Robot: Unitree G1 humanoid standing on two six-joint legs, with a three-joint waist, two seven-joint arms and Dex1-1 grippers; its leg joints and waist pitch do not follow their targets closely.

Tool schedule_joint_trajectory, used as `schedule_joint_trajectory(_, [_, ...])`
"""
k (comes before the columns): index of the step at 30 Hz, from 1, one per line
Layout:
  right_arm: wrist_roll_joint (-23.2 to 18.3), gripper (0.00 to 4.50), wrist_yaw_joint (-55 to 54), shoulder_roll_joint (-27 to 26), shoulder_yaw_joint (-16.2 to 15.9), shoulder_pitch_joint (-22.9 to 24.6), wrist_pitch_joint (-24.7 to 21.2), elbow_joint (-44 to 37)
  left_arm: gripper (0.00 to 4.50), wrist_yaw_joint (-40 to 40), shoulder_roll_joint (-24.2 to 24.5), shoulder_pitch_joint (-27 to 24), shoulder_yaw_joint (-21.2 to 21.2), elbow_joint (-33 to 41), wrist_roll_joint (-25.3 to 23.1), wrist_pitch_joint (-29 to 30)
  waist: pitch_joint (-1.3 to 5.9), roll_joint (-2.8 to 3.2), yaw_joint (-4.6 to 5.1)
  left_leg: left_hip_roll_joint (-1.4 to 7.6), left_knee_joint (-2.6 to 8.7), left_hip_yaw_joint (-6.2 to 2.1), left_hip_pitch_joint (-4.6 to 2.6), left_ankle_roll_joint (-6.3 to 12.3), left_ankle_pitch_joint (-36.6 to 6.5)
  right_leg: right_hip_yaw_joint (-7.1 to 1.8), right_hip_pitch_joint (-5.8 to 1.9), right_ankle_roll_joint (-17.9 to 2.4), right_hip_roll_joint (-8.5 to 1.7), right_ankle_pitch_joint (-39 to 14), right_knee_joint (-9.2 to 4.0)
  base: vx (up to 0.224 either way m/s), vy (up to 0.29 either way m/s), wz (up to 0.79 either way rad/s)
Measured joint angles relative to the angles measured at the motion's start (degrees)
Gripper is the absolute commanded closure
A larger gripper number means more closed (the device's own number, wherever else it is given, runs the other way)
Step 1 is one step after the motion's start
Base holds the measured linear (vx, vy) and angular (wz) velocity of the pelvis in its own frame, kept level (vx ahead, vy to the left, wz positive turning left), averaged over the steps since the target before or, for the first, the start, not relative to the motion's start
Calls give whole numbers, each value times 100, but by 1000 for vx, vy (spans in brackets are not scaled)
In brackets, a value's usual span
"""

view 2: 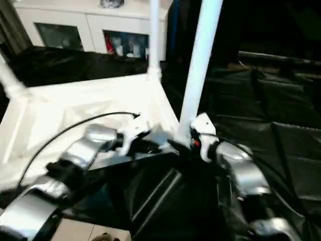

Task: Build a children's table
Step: Rotate leg to tighten

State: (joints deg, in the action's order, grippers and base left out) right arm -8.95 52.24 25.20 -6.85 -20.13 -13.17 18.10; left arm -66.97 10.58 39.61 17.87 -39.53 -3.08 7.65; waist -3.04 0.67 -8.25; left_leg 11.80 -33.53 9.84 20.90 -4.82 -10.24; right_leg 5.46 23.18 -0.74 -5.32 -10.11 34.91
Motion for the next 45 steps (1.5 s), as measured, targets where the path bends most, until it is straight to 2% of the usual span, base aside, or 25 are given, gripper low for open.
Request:
schedule_joint_trajectory(5, [-139,76,817,448,-199,212,-22,-380,450,-565,299,-306,102,536,147,136,-1,0,-54,3,-3,-1,1,0,0,2,1,0,-1,1,3,0,0,0])
schedule_joint_trajectory(8, [-255,76,1075,504,-212,235,-73,-445,450,-793,424,-368,111,690,212,201,-2,-3,-59,3,-6,-1,3,0,0,2,1,0,-1,1,3,0,0,0])
schedule_joint_trajectory(10, [-276,110,1115,506,-212,234,-120,-468,450,-841,453,-378,112,744,221,245,-2,-3,-59,3,-8,-1,4,0,0,2,1,0,-1,1,3,0,0,0])
schedule_joint_trajectory(12, [-317,112,1162,503,-212,234,-150,-477,450,-848,463,-387,112,775,226,271,-3,-4,-57,3,-8,-1,4,0,0,2,1,0,-1,1,3,0,0,0])
schedule_joint_trajectory(17, [-405,165,1200,505,-210,233,-207,-504,450,-853,497,-421,111,923,230,357,-3,-4,-56,3,-6,-2,4,0,0,3,3,1,-1,0,3,0,0,0])
schedule_joint_trajectory(23, [-416,174,1139,482,-174,290,-294,-586,450,-818,479,-438,105,954,235,426,-2,-4,-60,3,-7,-2,5,0,0,3,2,1,-1,0,2,0,0,0])
schedule_joint_trajectory(27, [-190,174,186,8,23,227,-247,-252,450,-127,201,-283,-4,498,140,439,-2,-5,18,1,-15,0,4,0,1,0,2,2,-1,3,3,0,0,0])
schedule_joint_trajectory(30, [-21,175,-913,-505,279,-11,-261,162,450,652,-196,61,-101,-77,31,445,-2,-4,83,1,-17,0,0,-2,2,0,3,21,-1,-2,4,0,0,0])
schedule_joint_trajectory(35, [224,175,-2716,-1384,663,-406,-426,611,450,1714,-699,534,-300,-876,-88,450,1,1,132,1,-9,-1,6,-3,1,0,9,-1,2,11,2,0,0,0])
schedule_joint_trajectory(39, [453,175,-3358,-1650,664,-523,-283,777,450,2009,-827,631,-344,-1053,-111,442,2,2,129,-1,-1,0,9,3,-4,0,8,2,1,6,-4,0,0,0])
schedule_joint_trajectory(40, [476,140,-3386,-1674,665,-523,-219,816,450,2022,-831,637,-345,-1083,-115,413,3,2,127,-1,-1,0,8,3,-4,0,8,2,1,6,-4,0,0,0])
schedule_joint_trajectory(41, [475,140,-3387,-1687,673,-526,-166,850,450,2019,-833,639,-342,-1112,-131,353,3,3,128,-1,-1,0,6,2,-3,0,6,2,1,6,-5,0,0,0])
schedule_joint_trajectory(43, [478,102,-3383,-1715,705,-525,-117,898,450,1996,-834,640,-342,-1144,-169,284,3,4,133,-1,-3,0,3,2,-2,0,4,1,1,7,-4,0,0,0])
schedule_joint_trajectory(45, [477,95,-3344,-1720,704,-525,-101,897,450,1974,-833,640,-343,-1152,-176,263,3,3,138,-1,-5,0,3,1,-1,-1,3,1,1,8,-3,0,0,0])
